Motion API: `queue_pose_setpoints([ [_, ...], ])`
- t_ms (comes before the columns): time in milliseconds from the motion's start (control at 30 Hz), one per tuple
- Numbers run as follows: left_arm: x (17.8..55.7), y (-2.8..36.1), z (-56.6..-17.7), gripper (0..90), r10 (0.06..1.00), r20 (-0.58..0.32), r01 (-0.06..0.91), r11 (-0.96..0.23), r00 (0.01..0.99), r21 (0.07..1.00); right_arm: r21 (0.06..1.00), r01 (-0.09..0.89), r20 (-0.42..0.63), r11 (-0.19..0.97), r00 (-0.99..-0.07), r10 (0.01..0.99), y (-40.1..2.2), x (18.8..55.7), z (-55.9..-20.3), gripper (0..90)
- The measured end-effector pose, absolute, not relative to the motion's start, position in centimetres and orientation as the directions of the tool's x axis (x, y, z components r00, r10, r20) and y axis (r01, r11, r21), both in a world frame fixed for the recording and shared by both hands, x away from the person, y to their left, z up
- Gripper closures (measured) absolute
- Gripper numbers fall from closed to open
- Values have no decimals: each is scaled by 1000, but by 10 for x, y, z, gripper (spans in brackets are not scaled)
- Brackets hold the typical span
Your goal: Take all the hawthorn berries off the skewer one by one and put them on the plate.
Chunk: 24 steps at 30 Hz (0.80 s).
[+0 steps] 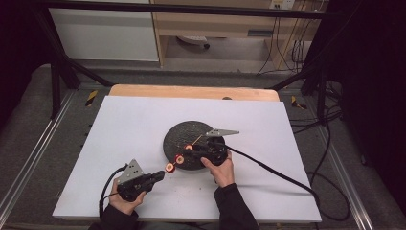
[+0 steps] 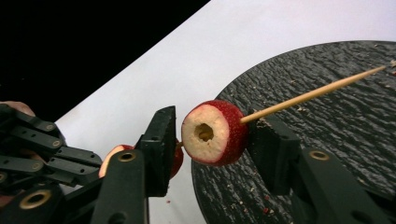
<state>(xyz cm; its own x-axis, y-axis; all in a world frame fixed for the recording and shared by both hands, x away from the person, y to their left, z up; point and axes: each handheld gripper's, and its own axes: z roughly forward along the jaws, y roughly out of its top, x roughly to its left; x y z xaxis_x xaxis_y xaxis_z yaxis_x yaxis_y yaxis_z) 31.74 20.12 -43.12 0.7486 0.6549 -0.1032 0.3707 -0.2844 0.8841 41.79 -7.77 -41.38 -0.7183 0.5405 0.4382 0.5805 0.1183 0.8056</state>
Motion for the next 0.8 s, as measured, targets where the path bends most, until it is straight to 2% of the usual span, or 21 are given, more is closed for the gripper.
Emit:
queue_pose_setpoints([
  [367,315,201,-429,883,646,-98,352,-277,757,894,809,578,443,108,-720,534,-81,416,-407,594],
  [800,312,204,-426,883,641,-90,328,-264,763,907,835,547,416,58,-698,583,-102,425,-382,595],
])
